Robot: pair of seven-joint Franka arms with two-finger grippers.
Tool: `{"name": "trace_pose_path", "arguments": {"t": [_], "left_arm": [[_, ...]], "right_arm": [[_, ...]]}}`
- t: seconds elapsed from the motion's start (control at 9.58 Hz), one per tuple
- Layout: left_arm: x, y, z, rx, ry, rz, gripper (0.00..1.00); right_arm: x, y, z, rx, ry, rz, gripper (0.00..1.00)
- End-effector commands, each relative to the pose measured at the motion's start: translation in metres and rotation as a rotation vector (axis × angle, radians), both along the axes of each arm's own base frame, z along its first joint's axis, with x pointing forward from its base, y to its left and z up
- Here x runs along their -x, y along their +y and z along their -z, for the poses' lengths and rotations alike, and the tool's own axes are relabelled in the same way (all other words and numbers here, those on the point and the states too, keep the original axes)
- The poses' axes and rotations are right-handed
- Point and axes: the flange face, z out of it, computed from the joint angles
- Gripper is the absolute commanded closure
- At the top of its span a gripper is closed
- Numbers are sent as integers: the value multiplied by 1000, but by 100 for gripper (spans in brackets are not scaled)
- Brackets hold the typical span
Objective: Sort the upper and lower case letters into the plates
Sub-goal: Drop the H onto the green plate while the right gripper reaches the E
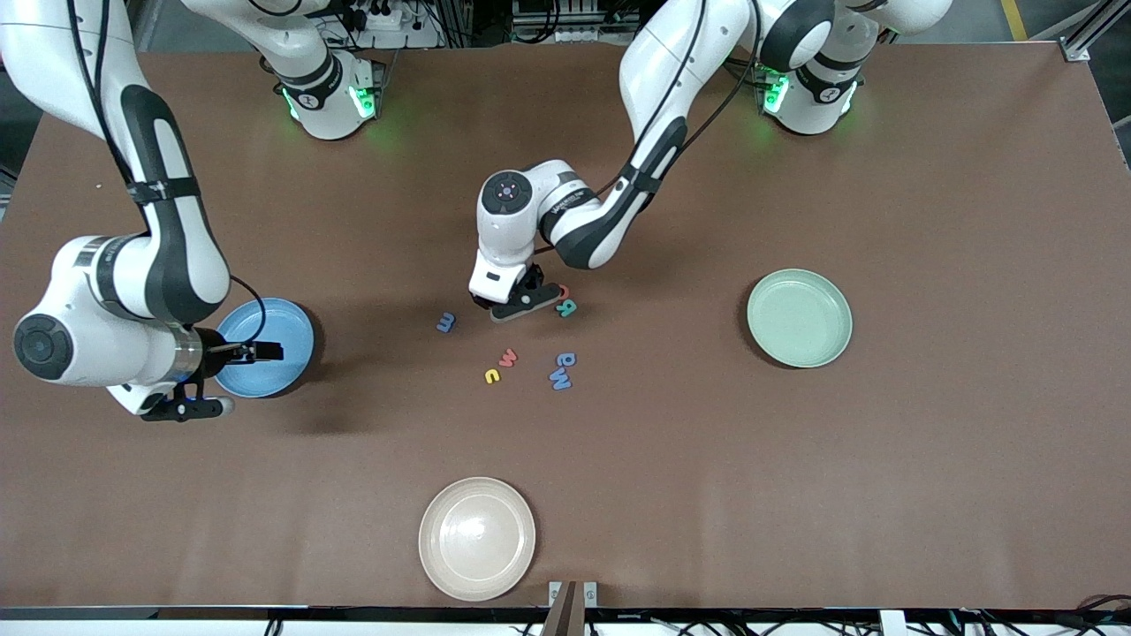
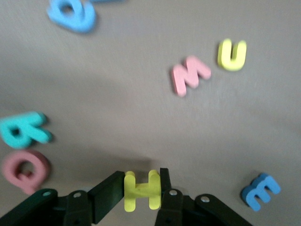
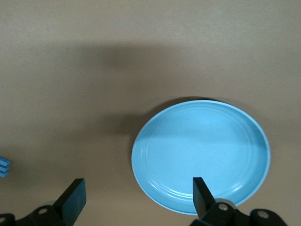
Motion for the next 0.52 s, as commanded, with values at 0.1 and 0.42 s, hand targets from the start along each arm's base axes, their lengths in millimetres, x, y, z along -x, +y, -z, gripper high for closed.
{"name": "trace_pose_path", "arguments": {"t": [0.1, 0.42], "left_arm": [[-34, 39, -34, -13, 81, 74, 76], [-67, 109, -63, -76, 235, 239, 75]], "right_arm": [[16, 24, 12, 13, -13, 77, 0], [50, 81, 25, 55, -52, 196, 0]]}}
